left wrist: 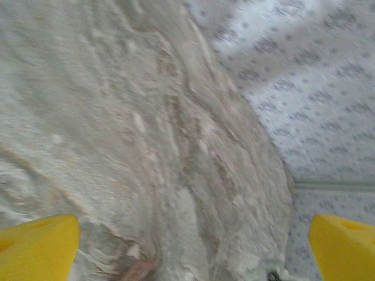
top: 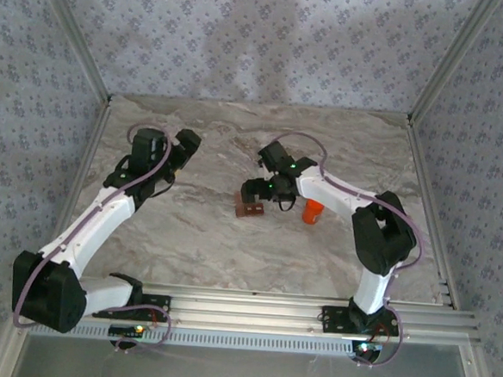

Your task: Sort the pills into containers

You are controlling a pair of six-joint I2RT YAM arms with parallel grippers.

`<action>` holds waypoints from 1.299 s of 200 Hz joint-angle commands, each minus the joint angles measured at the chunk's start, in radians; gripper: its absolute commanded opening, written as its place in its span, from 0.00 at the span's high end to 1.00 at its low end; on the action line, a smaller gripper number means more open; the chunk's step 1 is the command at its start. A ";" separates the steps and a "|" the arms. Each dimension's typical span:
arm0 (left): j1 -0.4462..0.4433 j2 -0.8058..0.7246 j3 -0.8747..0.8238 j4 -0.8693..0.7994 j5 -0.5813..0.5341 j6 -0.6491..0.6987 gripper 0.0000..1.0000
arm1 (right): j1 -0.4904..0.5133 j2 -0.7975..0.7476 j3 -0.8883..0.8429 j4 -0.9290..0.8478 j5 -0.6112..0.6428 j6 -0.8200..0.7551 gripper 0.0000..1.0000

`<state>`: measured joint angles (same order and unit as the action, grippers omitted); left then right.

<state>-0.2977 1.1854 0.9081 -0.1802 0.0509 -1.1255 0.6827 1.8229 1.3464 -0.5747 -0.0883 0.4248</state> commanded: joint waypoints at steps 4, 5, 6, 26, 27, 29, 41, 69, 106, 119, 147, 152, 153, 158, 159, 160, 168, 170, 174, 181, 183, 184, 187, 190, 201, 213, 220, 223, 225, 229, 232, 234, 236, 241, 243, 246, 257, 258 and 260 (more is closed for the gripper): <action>0.027 -0.024 -0.020 -0.003 0.006 -0.008 0.00 | 0.042 0.065 0.083 -0.107 0.089 0.040 0.00; 0.028 -0.024 -0.019 -0.003 0.008 -0.008 0.00 | 0.044 0.067 0.085 -0.109 0.091 0.042 0.00; 0.030 -0.024 -0.020 -0.004 0.008 -0.005 0.00 | 0.046 0.069 0.088 -0.111 0.094 0.044 0.00; 0.035 -0.022 0.000 -0.041 0.008 0.027 0.00 | 0.074 0.121 0.149 -0.164 0.152 0.083 0.00; 0.036 -0.021 0.002 -0.043 0.008 0.028 0.00 | 0.075 0.124 0.152 -0.167 0.156 0.084 0.00; 0.037 -0.021 0.003 -0.049 0.006 0.031 0.00 | 0.078 0.129 0.158 -0.172 0.159 0.087 0.00; 0.040 -0.014 0.017 -0.074 -0.003 0.040 0.00 | 0.095 0.164 0.197 -0.200 0.187 0.107 0.00; 0.043 0.004 0.040 -0.141 -0.036 0.049 0.00 | 0.126 0.246 0.284 -0.262 0.235 0.151 0.00; 0.051 0.011 0.030 -0.173 -0.067 0.034 0.00 | 0.146 0.305 0.328 -0.291 0.236 0.196 0.00; 0.059 0.006 0.019 -0.164 -0.062 0.028 0.00 | 0.147 0.316 0.330 -0.295 0.241 0.197 0.00; 0.094 0.005 0.002 -0.136 -0.009 0.002 0.00 | 0.144 0.320 0.314 -0.292 0.250 0.227 0.00; 0.102 0.004 -0.003 -0.125 0.010 0.009 0.00 | 0.143 0.318 0.308 -0.291 0.250 0.230 0.00; 0.103 0.004 -0.004 -0.121 0.015 0.009 0.00 | 0.143 0.317 0.307 -0.291 0.251 0.231 0.00; 0.110 0.002 -0.007 -0.111 0.029 0.012 0.00 | 0.142 0.314 0.300 -0.290 0.254 0.233 0.00; 0.111 0.002 -0.007 -0.110 0.032 0.013 0.00 | 0.143 0.313 0.299 -0.289 0.254 0.233 0.00; 0.112 0.002 -0.008 -0.109 0.034 0.013 0.00 | 0.142 0.313 0.298 -0.289 0.254 0.233 0.00; 0.119 0.000 -0.007 -0.115 0.041 0.007 0.00 | 0.140 0.305 0.282 -0.283 0.257 0.239 0.00; 0.120 0.000 -0.004 -0.119 0.040 0.005 0.00 | 0.138 0.303 0.278 -0.281 0.257 0.240 0.00; 0.122 0.000 0.000 -0.132 0.037 0.002 0.00 | 0.137 0.298 0.269 -0.277 0.258 0.243 0.00; 0.128 0.004 0.008 -0.145 0.041 -0.004 0.00 | 0.135 0.289 0.254 -0.270 0.259 0.249 0.00; 0.130 0.007 0.009 -0.147 0.044 -0.005 0.00 | 0.134 0.286 0.247 -0.268 0.259 0.251 0.00; 0.131 0.007 0.010 -0.148 0.046 -0.006 0.00 | 0.134 0.285 0.246 -0.268 0.259 0.251 0.00; 0.133 0.010 0.012 -0.153 0.055 -0.008 0.00 | 0.132 0.281 0.238 -0.264 0.259 0.255 0.00; 0.138 0.014 0.016 -0.157 0.067 -0.010 0.00 | 0.130 0.277 0.231 -0.260 0.258 0.257 0.00; 0.151 0.035 0.024 -0.172 0.116 -0.024 0.00 | 0.124 0.263 0.205 -0.247 0.255 0.268 0.00; 0.160 0.066 0.038 -0.195 0.164 -0.025 0.00 | 0.118 0.250 0.180 -0.236 0.249 0.280 0.00; 0.160 0.085 0.046 -0.206 0.184 -0.018 0.00 | 0.115 0.243 0.166 -0.226 0.247 0.284 0.00; 0.160 0.091 0.049 -0.211 0.191 -0.015 0.00 | 0.115 0.240 0.161 -0.222 0.245 0.287 0.00; 0.160 0.097 0.052 -0.215 0.196 -0.012 0.00 | 0.113 0.239 0.159 -0.220 0.245 0.287 0.00; 0.160 0.105 0.055 -0.219 0.207 -0.010 0.00 | 0.113 0.234 0.153 -0.215 0.243 0.288 0.00; 0.160 0.111 0.059 -0.222 0.215 -0.007 0.00 | 0.112 0.230 0.149 -0.212 0.242 0.289 0.00; 0.160 0.114 0.060 -0.222 0.220 -0.006 0.00 | 0.112 0.229 0.147 -0.210 0.241 0.289 0.00; 0.159 0.118 0.062 -0.223 0.224 -0.005 0.00 | 0.112 0.227 0.145 -0.209 0.240 0.288 0.00; 0.158 0.123 0.065 -0.222 0.233 0.002 0.00 | 0.112 0.223 0.142 -0.206 0.241 0.289 0.00; 0.157 0.124 0.067 -0.224 0.235 0.003 0.00 | 0.112 0.222 0.140 -0.205 0.240 0.289 0.00; 0.156 0.126 0.070 -0.225 0.235 0.006 0.00 | 0.111 0.219 0.139 -0.205 0.242 0.289 0.00; 0.148 0.125 0.079 -0.229 0.233 0.024 0.00 | 0.109 0.211 0.137 -0.205 0.242 0.287 0.00; 0.148 0.125 0.079 -0.229 0.233 0.025 0.00 | 0.110 0.211 0.137 -0.204 0.242 0.287 0.00; 0.146 0.124 0.081 -0.229 0.232 0.029 0.00 | 0.109 0.210 0.137 -0.203 0.241 0.287 0.00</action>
<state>-0.1421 1.3132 0.9379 -0.3702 0.2272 -1.1255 0.7994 2.0701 1.5017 -0.7628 0.1352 0.6868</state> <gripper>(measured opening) 0.997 0.999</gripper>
